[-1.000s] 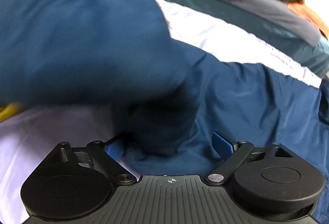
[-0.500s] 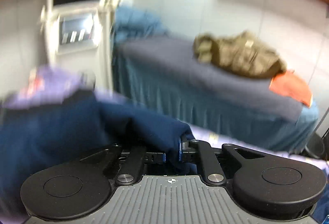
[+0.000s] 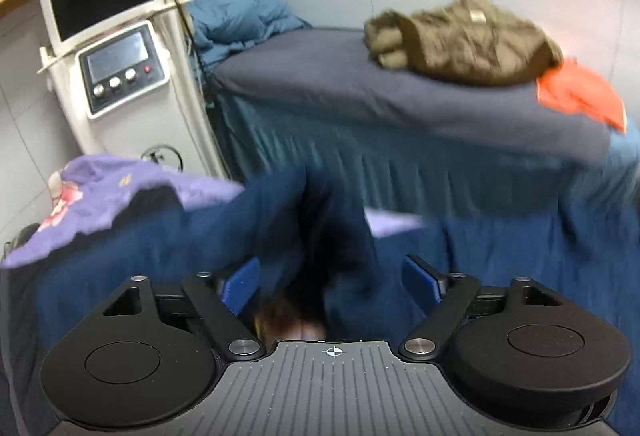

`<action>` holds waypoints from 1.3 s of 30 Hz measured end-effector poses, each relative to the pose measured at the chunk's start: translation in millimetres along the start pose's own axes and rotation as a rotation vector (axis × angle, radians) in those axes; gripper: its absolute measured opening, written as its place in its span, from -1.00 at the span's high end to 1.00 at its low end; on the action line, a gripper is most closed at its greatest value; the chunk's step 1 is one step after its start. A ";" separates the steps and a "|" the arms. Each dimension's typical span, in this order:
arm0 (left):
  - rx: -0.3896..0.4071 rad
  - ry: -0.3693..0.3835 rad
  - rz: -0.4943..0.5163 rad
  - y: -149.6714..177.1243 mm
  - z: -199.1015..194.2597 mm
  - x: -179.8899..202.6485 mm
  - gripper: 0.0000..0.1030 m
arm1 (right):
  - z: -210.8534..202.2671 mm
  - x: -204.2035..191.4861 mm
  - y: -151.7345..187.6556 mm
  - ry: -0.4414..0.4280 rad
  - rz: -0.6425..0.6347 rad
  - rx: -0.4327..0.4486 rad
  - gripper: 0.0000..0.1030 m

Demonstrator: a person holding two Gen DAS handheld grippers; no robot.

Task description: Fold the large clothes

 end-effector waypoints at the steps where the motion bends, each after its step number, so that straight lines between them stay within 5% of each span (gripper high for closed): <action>1: -0.030 0.009 0.017 13.0 -0.3 0.5 -1.00 | -3.1 3.5 9.2 0.003 -0.009 -0.006 -0.65; 5: -0.120 0.071 0.167 72.0 -23.1 8.8 -1.00 | -15.8 13.6 51.2 0.034 -0.145 -0.102 -0.65; 11: -0.108 0.170 0.470 137.8 -85.2 16.2 -1.00 | -48.9 8.4 115.0 0.095 -0.494 -0.187 -0.69; 20: -0.312 0.351 0.431 205.2 -176.0 -33.6 -1.00 | -73.5 1.4 183.3 0.092 -0.702 -0.296 -0.81; 28: -0.390 0.265 0.532 278.0 -194.9 -66.6 -1.00 | -69.6 -4.7 214.2 0.033 -0.595 -0.368 -0.81; 31: -0.341 0.143 0.534 290.5 -173.9 -62.7 -1.00 | -66.4 -9.5 217.6 0.019 -0.594 -0.384 -0.81; 35: -0.288 0.048 0.480 280.7 -140.7 -52.0 -1.00 | -73.6 -18.5 220.8 0.005 -0.622 -0.373 -0.81; 39: -0.181 0.132 0.367 225.9 -135.7 -23.7 -1.00 | -82.8 -17.8 227.4 0.025 -0.662 -0.374 -0.81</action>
Point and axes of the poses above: each gripper's, at about its wrist camera, not at the fingertips, and z roughly the way its jaws point, x to its right, y to its underside, the point moved 6 cm from there along z, roughly the way its jaws point, and after that the axes turned 15 degrees about -z, right-handed, at the moved point
